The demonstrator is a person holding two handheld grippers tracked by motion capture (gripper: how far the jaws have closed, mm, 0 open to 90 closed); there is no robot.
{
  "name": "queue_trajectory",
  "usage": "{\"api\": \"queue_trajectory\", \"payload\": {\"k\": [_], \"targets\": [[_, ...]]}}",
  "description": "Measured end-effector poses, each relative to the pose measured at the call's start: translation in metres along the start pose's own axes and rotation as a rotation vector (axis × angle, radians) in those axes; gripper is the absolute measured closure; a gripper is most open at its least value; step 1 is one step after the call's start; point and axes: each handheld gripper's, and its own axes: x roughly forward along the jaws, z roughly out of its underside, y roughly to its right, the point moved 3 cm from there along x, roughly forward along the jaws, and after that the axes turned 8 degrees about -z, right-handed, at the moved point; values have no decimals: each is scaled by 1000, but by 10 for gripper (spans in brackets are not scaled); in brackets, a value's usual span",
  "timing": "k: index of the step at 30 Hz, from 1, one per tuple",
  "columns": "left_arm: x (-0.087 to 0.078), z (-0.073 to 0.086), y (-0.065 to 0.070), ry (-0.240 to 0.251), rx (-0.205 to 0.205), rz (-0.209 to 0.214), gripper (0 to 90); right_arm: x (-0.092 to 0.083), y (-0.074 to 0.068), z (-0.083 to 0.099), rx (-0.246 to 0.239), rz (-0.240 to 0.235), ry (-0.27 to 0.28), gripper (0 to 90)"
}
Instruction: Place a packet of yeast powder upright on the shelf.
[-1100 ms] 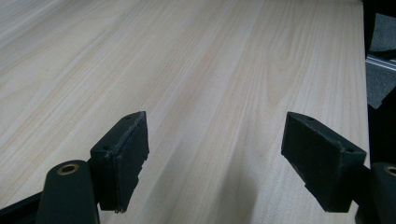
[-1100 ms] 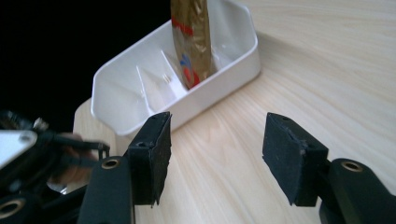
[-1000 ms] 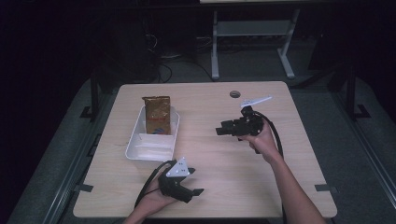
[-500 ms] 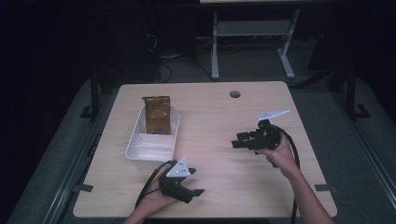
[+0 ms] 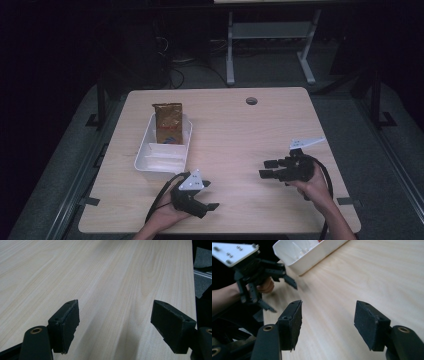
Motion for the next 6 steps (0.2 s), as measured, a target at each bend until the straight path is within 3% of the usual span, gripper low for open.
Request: {"api": "queue_trajectory", "payload": {"k": [6], "targets": [[0,0,1,2,2,-5,221,-7,-9,25,14,42,18,371]]}}
